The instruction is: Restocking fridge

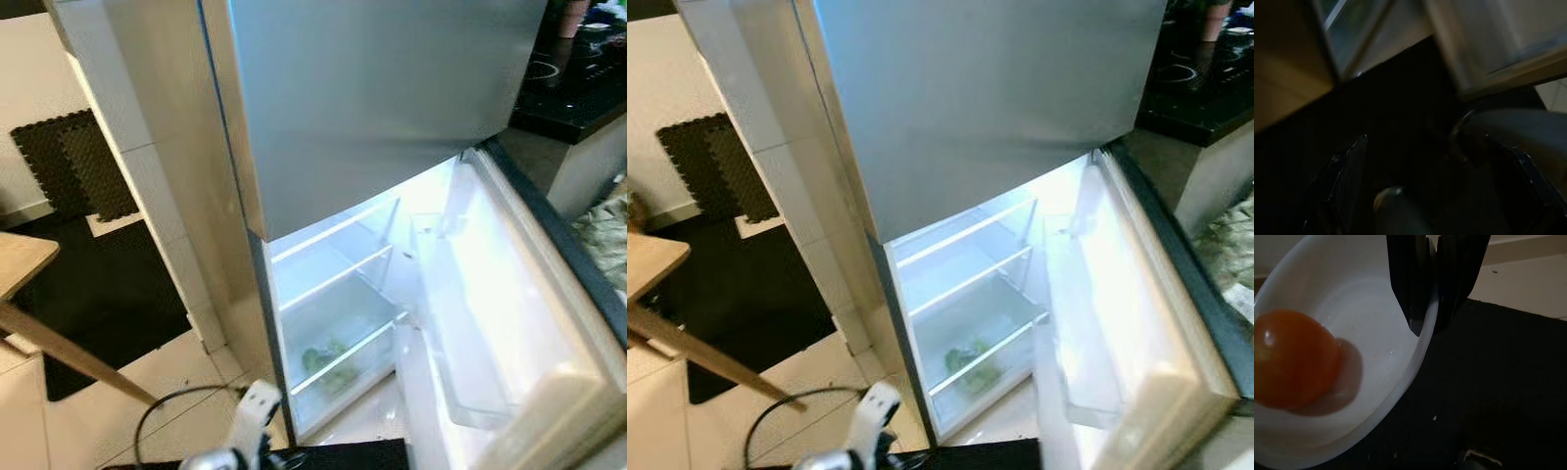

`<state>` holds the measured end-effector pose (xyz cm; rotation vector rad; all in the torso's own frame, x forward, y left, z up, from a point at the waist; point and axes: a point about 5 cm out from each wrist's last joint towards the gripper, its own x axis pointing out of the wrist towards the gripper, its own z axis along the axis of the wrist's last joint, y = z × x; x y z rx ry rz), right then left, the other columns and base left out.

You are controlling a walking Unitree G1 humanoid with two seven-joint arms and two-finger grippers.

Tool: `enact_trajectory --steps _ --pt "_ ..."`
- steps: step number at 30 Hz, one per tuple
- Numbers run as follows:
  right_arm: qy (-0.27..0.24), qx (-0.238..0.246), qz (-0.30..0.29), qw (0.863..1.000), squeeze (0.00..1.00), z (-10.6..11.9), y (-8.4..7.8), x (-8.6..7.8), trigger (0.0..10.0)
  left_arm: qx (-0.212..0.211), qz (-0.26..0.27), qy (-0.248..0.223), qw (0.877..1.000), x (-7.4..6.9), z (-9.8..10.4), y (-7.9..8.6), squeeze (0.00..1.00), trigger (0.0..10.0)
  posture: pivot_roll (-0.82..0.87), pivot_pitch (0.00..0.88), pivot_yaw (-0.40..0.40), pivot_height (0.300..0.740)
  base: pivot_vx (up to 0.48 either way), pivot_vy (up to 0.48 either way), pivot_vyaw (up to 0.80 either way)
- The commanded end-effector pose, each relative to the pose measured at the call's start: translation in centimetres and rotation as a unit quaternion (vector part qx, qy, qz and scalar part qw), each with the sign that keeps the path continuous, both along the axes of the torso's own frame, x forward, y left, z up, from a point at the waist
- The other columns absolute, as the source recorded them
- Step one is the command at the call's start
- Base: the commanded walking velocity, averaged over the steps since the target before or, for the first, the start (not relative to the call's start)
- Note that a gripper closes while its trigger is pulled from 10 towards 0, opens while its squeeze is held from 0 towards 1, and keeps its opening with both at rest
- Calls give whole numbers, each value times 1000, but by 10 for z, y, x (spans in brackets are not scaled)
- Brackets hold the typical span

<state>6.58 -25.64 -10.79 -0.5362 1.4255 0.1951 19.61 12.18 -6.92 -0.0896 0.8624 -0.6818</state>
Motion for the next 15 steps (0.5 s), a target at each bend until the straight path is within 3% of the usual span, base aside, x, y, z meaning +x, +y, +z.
enact_trajectory --steps 1,5,6,10,15 --pt "-6 -1 -3 1000 0 -1 3 0 10000 43 28 45 998 -26 -15 19 0 10000 -169 0 56 740 0 0 0" --pt "-5 -2 -1 1000 0 -1 3 0 10000 52 35 55 997 -32 -19 22 0 10000 -169 0 56 740 0 0 0" --pt "-10 -13 4 1000 0 0 1 0 10000 71 56 87 992 -52 -28 28 0 10000 -167 0 55 740 0 0 0" --pt "-23 -23 7 999 0 1 -1 4 10000 89 66 115 987 -70 -35 31 0 10000 -166 0 53 740 0 0 0" --pt "-46 -26 10 999 0 3 -1 14 10000 96 61 127 985 -77 -37 31 0 10000 -167 0 53 740 0 0 0"
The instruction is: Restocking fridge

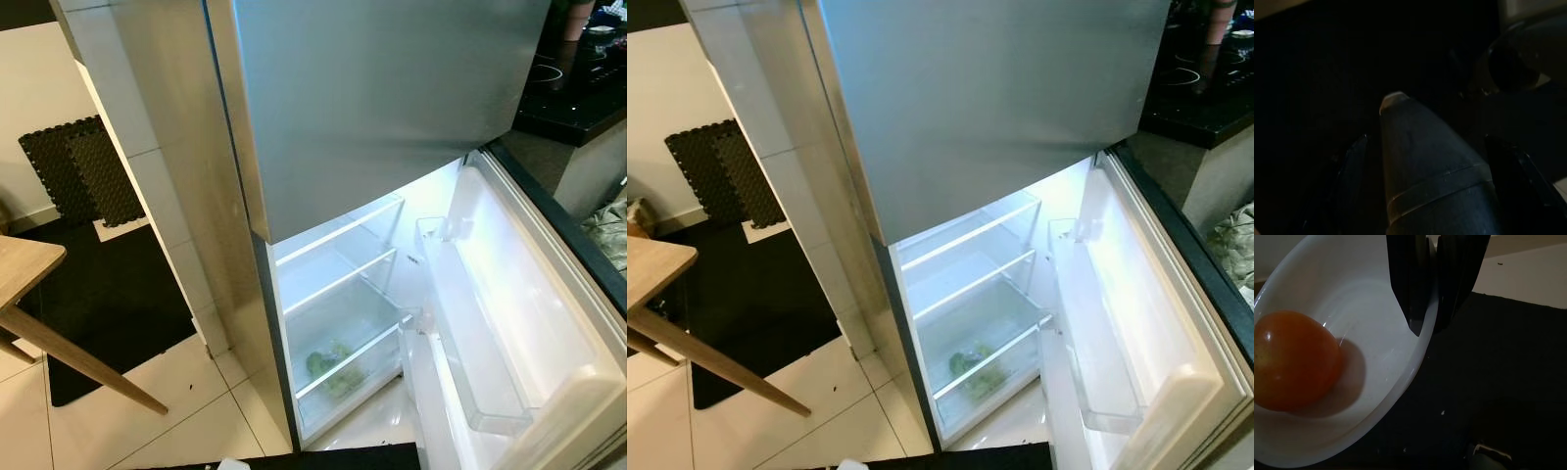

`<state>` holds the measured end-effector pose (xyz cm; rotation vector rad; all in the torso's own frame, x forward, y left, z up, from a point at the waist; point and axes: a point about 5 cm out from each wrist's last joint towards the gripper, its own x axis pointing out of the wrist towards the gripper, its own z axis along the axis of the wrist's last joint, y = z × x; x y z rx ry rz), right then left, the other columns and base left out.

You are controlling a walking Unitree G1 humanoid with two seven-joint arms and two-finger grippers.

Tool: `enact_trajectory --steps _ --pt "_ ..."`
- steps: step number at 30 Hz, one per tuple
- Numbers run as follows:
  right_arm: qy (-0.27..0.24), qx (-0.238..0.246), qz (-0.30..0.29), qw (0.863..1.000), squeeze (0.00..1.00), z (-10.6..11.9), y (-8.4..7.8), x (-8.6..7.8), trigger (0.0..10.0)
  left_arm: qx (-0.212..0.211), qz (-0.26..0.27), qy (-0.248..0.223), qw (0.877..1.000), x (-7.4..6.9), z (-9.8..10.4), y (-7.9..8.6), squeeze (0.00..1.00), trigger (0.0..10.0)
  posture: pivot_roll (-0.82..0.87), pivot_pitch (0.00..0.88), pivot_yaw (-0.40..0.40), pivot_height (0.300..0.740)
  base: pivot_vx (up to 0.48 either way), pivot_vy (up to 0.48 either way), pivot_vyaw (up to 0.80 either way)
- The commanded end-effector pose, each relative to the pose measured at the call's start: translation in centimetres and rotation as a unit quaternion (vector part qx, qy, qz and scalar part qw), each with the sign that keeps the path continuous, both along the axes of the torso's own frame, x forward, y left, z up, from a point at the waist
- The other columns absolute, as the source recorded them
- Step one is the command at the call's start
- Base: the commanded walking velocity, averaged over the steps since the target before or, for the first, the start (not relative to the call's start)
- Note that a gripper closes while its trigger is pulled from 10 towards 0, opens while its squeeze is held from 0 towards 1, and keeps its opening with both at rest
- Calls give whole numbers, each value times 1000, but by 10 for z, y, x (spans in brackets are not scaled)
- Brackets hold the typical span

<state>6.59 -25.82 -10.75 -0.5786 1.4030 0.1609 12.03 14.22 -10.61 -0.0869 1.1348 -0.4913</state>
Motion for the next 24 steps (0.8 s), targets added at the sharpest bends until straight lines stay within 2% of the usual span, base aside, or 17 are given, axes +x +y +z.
enact_trajectory --steps 1,9,21,24 --pt "-34 -3 9 999 0 2 2 15 10000 19 -2 5 1000 -1 0 10 0 10000 -167 0 53 740 0 0 0" --pt "-34 -23 14 999 0 3 0 15 10000 25 2 -5 1000 8 2 12 0 10000 -166 0 54 740 0 0 0" --pt "-40 -54 -44 997 0 7 -16 12 10000 29 11 -12 999 13 3 13 0 10000 -174 0 59 740 0 0 0" --pt "-29 -54 -55 997 0 7 -17 7 10000 31 15 -13 999 13 3 13 0 10000 -174 0 57 740 0 0 -756"
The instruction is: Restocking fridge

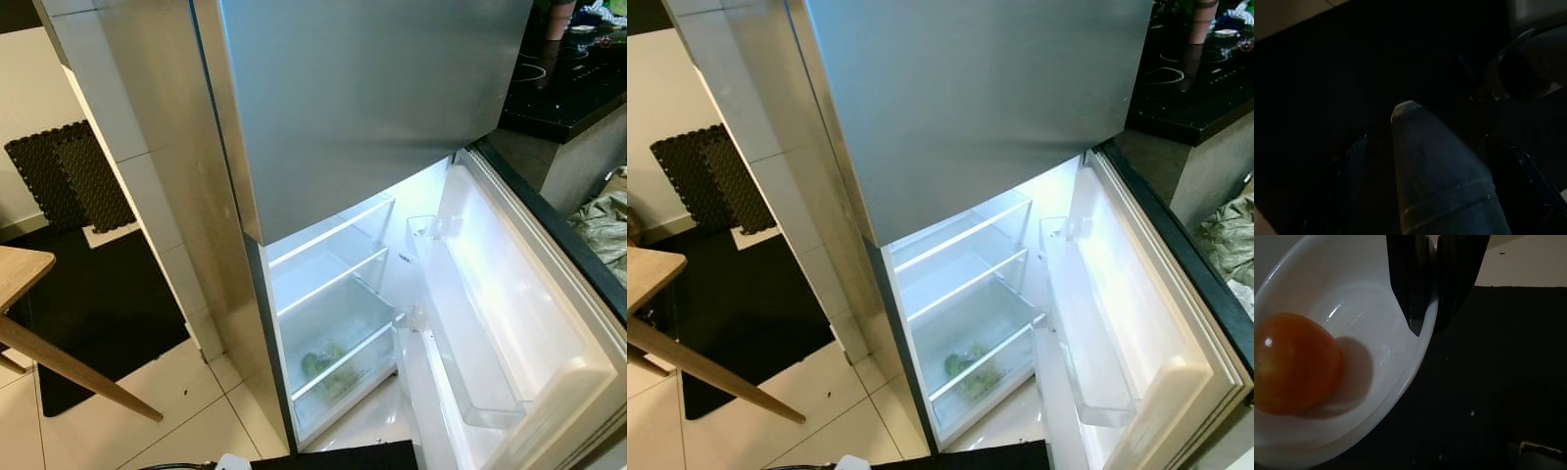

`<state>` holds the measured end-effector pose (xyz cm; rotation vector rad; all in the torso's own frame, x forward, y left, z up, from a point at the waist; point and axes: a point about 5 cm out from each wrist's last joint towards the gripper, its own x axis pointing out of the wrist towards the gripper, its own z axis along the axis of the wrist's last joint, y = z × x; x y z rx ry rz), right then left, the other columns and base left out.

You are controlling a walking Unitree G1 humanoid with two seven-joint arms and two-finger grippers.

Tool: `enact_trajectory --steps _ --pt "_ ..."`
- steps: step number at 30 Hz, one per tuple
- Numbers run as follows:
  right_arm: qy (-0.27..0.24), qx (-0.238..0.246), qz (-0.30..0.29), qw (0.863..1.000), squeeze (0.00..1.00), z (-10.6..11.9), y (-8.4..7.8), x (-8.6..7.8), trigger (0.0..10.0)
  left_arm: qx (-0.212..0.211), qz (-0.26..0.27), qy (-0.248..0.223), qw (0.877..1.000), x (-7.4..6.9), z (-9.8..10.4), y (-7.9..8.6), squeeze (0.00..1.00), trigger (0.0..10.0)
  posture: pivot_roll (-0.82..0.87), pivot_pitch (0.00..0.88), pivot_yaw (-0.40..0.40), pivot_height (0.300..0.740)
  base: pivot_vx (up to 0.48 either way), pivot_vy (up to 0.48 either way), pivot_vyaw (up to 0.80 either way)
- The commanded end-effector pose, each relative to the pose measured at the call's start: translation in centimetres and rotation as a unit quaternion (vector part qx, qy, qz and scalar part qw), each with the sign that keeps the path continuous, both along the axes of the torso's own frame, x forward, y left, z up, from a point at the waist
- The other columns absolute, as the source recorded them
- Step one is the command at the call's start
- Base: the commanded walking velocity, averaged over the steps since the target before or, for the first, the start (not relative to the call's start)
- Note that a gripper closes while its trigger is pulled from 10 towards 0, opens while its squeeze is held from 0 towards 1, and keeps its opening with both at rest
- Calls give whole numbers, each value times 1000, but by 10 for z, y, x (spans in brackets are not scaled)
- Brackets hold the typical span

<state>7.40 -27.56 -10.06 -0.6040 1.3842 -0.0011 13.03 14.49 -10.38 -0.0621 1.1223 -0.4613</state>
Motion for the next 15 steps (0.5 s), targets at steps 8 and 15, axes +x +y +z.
enact_trajectory --steps 8,15 --pt "5 3 -21 1000 0 -2 1 -6 10000 14 16 -4 1000 3 1 9 0 10000 -179 0 57 740 0 0 -755" --pt "7 6 -23 1000 0 -2 2 -7 10000 19 28 -5 999 4 1 10 0 10000 -176 0 55 740 0 0 -752"
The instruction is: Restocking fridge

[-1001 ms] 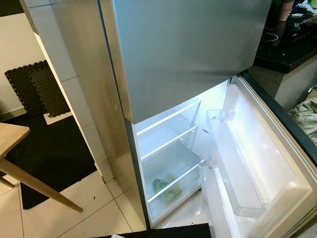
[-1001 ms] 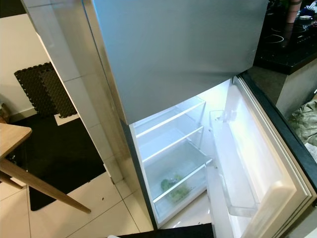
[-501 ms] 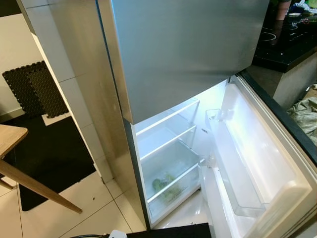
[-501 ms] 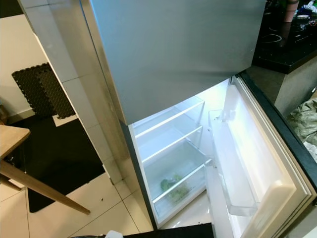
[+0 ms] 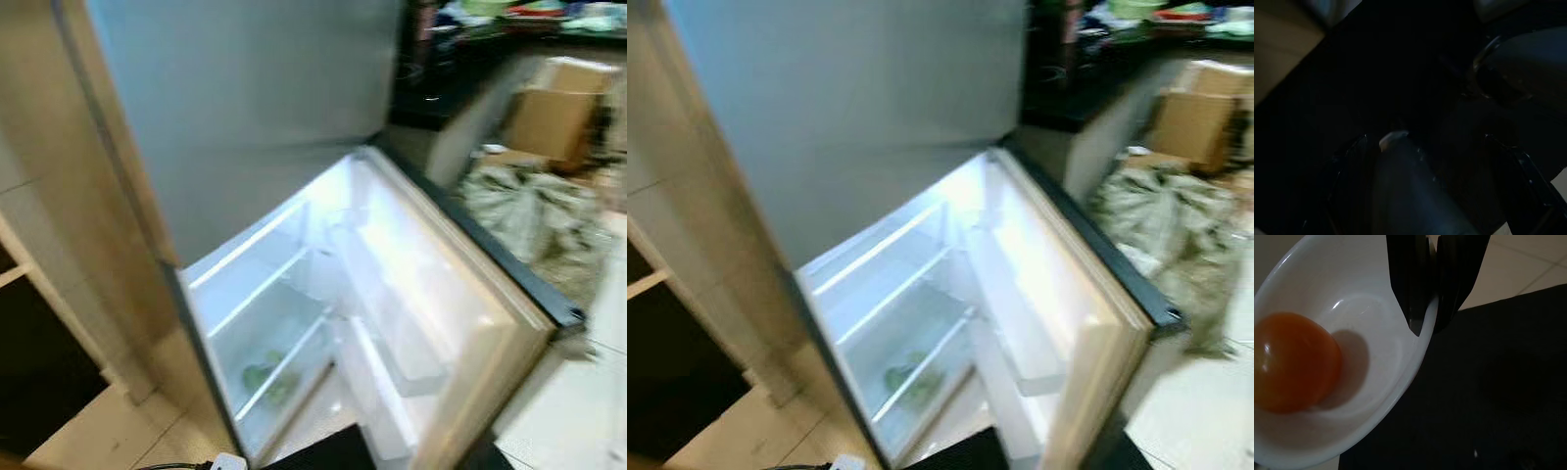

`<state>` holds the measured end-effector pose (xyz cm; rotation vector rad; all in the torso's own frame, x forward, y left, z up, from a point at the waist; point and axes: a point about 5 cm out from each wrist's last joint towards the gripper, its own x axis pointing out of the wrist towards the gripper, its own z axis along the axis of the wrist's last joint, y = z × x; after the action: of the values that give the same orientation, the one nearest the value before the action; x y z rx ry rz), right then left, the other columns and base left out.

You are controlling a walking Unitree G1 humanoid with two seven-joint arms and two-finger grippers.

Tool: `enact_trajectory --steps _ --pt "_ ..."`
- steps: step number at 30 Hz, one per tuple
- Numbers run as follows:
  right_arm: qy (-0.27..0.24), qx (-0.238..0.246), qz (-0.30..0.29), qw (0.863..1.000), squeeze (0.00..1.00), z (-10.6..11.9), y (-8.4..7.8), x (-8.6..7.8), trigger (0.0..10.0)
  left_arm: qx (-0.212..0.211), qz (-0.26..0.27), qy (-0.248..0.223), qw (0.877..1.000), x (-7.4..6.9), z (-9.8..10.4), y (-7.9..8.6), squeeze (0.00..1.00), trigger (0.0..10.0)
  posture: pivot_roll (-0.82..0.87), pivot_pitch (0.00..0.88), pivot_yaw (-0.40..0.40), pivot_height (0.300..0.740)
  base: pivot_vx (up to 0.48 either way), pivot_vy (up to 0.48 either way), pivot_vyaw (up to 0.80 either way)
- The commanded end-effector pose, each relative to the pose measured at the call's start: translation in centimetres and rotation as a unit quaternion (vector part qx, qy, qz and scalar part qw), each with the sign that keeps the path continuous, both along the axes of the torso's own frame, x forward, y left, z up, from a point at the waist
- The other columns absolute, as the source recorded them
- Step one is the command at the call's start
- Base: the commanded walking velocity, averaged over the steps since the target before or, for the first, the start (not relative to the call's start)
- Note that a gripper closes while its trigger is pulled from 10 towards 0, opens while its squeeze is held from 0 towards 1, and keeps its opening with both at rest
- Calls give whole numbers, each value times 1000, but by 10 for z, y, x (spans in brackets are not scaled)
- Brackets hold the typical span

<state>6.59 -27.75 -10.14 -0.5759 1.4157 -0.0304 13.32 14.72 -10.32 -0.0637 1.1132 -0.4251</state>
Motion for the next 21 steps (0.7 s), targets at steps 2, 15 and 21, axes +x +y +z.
enact_trajectory --steps 2,15,21 --pt "-3 6 -1 1000 0 -1 4 1 10000 12 14 0 1000 1 0 8 0 10000 -174 0 55 740 0 0 -753" --pt "-5 15 10 1000 0 -3 10 2 10000 28 11 0 1000 0 0 13 0 10000 -174 0 59 740 0 0 -580" --pt "-5 21 19 1000 0 -3 13 4 10000 28 10 -4 1000 4 1 13 0 10000 -171 0 56 740 0 -234 0"
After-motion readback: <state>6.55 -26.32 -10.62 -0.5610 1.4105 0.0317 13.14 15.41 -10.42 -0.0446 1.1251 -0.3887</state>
